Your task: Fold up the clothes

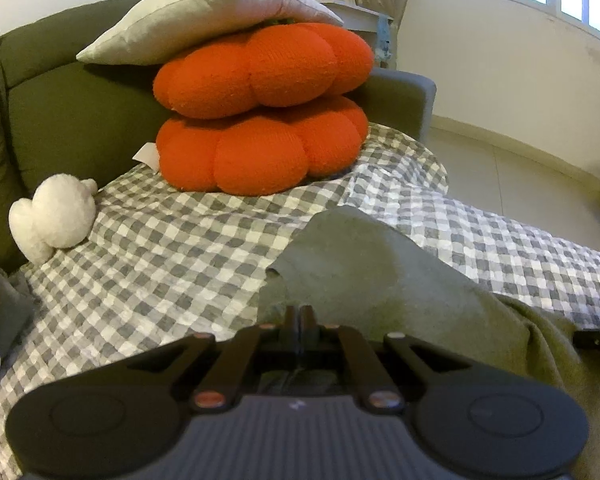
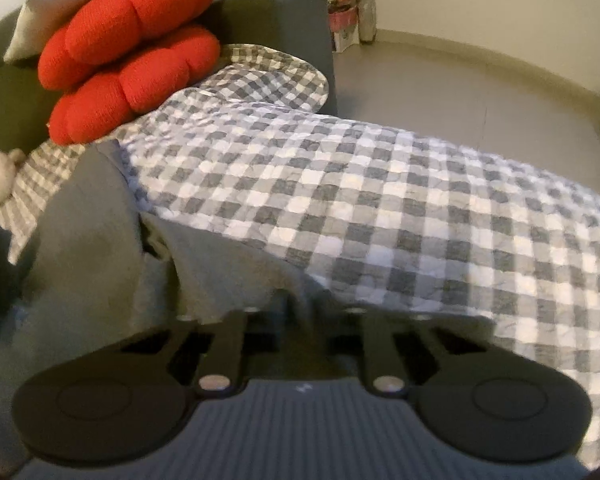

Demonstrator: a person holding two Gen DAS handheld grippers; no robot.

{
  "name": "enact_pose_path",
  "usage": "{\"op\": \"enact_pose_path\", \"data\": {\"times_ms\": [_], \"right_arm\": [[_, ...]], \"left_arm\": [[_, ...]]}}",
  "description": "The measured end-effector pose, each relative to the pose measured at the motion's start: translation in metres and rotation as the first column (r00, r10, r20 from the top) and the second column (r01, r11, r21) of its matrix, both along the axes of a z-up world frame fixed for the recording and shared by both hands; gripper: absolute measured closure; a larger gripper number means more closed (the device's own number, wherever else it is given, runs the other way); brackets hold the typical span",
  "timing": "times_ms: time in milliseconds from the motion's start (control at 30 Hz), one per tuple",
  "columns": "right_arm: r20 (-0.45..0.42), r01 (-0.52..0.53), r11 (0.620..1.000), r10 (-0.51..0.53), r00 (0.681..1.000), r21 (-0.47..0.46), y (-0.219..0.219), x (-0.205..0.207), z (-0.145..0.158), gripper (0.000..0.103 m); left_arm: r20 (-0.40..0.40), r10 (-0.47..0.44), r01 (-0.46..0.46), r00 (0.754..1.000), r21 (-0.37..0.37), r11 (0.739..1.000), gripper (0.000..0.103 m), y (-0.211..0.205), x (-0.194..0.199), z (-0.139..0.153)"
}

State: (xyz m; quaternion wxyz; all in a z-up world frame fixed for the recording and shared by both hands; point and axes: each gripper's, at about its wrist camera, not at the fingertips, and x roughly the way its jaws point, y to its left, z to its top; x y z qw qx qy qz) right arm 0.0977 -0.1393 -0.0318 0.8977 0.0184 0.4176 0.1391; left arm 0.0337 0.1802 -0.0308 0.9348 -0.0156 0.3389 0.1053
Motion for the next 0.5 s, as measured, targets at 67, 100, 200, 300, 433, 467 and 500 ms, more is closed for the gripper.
{"op": "enact_pose_path", "data": {"times_ms": [67, 100, 200, 300, 433, 467, 500], "right_arm": [[0.006, 0.01, 1.0, -0.01, 1.0, -0.01, -0.004, -0.004, 0.002, 0.103], [0.009, 0.015, 1.0, -0.015, 1.0, -0.015, -0.006, -0.006, 0.003, 0.103], [0.017, 0.029, 0.999, -0.029, 0.999, -0.029, -0.012, -0.011, 0.006, 0.103], [0.027, 0.044, 0.998, -0.043, 0.999, -0.044, -0.017, -0.017, 0.009, 0.103], [0.061, 0.082, 0.994, -0.078, 0.995, -0.074, -0.036, -0.041, 0.028, 0.103], [0.068, 0.093, 0.993, -0.088, 0.994, -0.078, -0.041, -0.047, 0.031, 0.103], [0.076, 0.104, 0.991, -0.098, 0.992, -0.082, -0.045, -0.053, 0.035, 0.103]], "left_arm": [[0.003, -0.002, 0.002, 1.0, 0.005, 1.0, 0.102, -0.003, 0.001, 0.002], [0.004, -0.003, 0.003, 1.0, 0.008, 1.0, 0.103, -0.004, 0.001, 0.003], [0.013, -0.004, 0.004, 1.0, 0.02, 1.0, 0.102, -0.007, 0.002, 0.009], [0.026, -0.002, 0.002, 1.0, 0.031, 1.0, 0.103, -0.009, 0.003, 0.016], [0.031, -0.002, 0.001, 1.0, 0.032, 0.999, 0.102, -0.011, 0.0, 0.023], [0.032, -0.003, 0.002, 0.999, 0.031, 1.0, 0.103, -0.011, -0.001, 0.024], [0.033, -0.004, 0.003, 0.999, 0.03, 1.0, 0.103, -0.012, -0.002, 0.025]]}}
